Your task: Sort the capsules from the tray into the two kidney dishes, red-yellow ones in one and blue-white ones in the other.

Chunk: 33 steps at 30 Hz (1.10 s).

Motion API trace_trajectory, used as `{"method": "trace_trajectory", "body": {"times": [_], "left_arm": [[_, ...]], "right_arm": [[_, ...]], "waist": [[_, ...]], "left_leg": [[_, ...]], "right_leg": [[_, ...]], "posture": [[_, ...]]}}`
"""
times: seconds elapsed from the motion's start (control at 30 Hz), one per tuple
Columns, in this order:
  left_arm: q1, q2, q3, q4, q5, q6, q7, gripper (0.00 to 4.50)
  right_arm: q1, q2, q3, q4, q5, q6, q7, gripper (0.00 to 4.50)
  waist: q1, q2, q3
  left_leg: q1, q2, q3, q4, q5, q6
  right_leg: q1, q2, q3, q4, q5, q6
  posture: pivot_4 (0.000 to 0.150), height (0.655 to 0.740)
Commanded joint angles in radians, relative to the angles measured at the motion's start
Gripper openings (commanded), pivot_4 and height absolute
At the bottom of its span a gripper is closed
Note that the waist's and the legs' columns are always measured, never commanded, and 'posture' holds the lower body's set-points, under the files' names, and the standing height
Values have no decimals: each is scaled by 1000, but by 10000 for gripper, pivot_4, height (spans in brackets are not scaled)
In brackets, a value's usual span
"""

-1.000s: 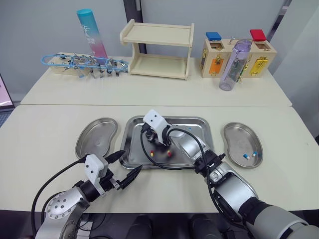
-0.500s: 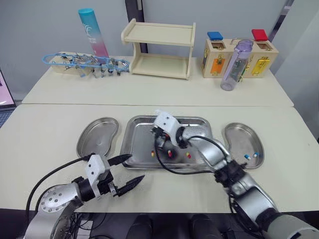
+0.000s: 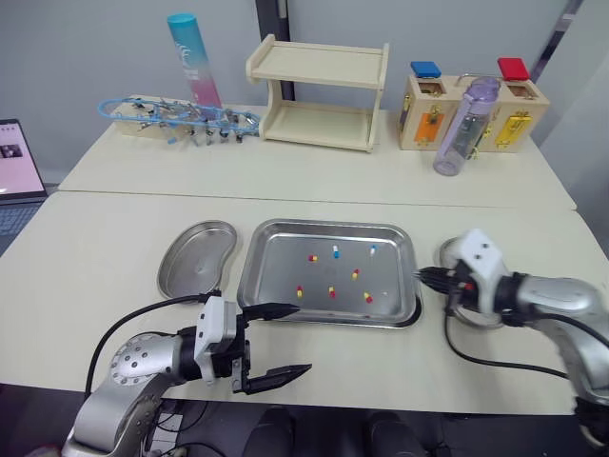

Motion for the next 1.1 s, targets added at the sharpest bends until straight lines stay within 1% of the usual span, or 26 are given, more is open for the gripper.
{"method": "trace_trajectory", "body": {"times": [0.03, 0.2, 0.27, 0.3, 0.4, 0.47, 0.5, 0.53, 0.57, 0.7, 0.77, 0.8, 0.83, 0.93, 1.0, 1.1], "left_arm": [[-22, -9, -20, -36, -30, 15, -1, 45000], [-52, -15, -35, -24, -21, 23, -1, 45000], [-60, -19, -37, -30, -24, 29, 9, 45000], [-62, -20, -37, -35, -25, 33, 13, 45000], [-60, -21, -33, -47, -28, 39, 24, 45000], [-53, -13, -14, -55, -40, 56, 40, 45000], [-49, -7, -4, -59, -47, 68, 49, 45000], [-44, 1, 12, -63, -51, 90, 70, 45000], [-42, 6, 26, -65, -59, 105, 85, 45000], [-26, 29, 100, -78, -86, 168, 158, 45000], [-8, 56, 197, -45, -87, 203, 216, 45000], [-1, 69, 241, -15, -76, 206, 236, 45000], [3, 81, 283, 19, -61, 204, 255, 45000], [24, 120, 414, 124, -43, 202, 286, 45000], [54, 156, 511, 210, -23, 186, 280, 45000], [102, 195, 616, 343, 13, 142, 262, 45000]], "right_arm": [[46, -51, -68, -14, 20, -2, 1, 186], [95, -90, -68, 56, -23, -36, -58, 186], [110, -107, -73, 71, -29, -52, -67, 6283], [113, -110, -76, 75, -28, -57, -72, 7773], [120, -123, -84, 84, -17, -69, -77, 16639], [125, -133, -96, 84, -8, -88, -67, 22991], [126, -137, -103, 85, -2, -98, -62, 25342], [129, -143, -115, 88, 0, -120, -55, 29054], [131, -148, -124, 93, 1, -142, -48, 31350], [166, -170, -172, 108, 16, -228, 0, 31350], [206, -165, -213, 123, 3, -388, 47, 31350], [228, -166, -229, 136, -13, -474, 69, 31350], [249, -169, -249, 150, 0, -514, 106, 31350], [302, -180, -323, 203, 21, -585, 173, 31350], [347, -189, -380, 253, 14, -653, 223, 31350], [410, -203, -444, 323, 7, -703, 275, 31350]], "waist": [[-6, 0, 0], [-3, 0, 0], [0, 0, 0], [1, 0, 0], [2, 0, 0], [2, -1, 0], [3, -1, 0], [3, -1, 0], [3, -1, 0], [5, -1, 0], [5, -1, 1], [5, -1, 1], [4, -1, 1], [4, -2, 1], [4, -2, 1], [4, -2, 1]], "left_leg": [[0, 0, 1, 0, 0, 0], [0, -1, 1, 1, 0, 0], [0, -1, 1, 1, 0, 0], [0, -1, 1, 1, 0, 0], [0, -1, 1, 1, 0, 0], [0, -1, 1, 1, 0, 0], [0, -1, 1, 1, 0, 0], [0, -1, 1, 1, 0, 0], [0, -1, 1, 1, 0, 0], [0, -1, 1, 1, 0, 0], [0, -1, 1, 1, 0, 0], [0, -1, 0, 1, 0, 0], [0, -1, 1, 0, 0, 0], [1, -1, 1, 1, 0, 0], [1, -1, 1, 1, 0, 0], [2, -1, 1, 0, 0, 0]], "right_leg": [[0, 0, 0, 0, 0, 0], [1, 0, 1, 0, 0, 0], [1, -1, 1, -1, 0, 0], [1, -1, 1, -1, 0, 0], [1, -1, 1, -1, 0, 0], [1, 0, 1, -1, 0, 0], [1, 0, 1, -1, 0, 0], [1, 0, 1, -1, 0, 0], [1, 0, 1, -1, 0, 0], [1, 0, 1, -1, 0, 0], [2, 0, 1, -1, 0, 0], [1, 0, 1, -1, 0, 0], [1, 0, 0, -1, 0, 0], [2, 0, 1, -1, 0, 0], [4, 0, 1, -2, 0, 0], [4, 0, 0, -2, 0, 0]], "posture": [[1500, 7400], [1500, 7400], [1500, 7400], [1500, 7400], [1500, 7400], [1500, 7400], [1500, 7400], [1500, 7400], [1500, 7400], [1500, 7400], [1500, 7400], [1500, 7400], [1500, 7400], [1500, 7400], [1500, 7400], [1500, 7400]]}}
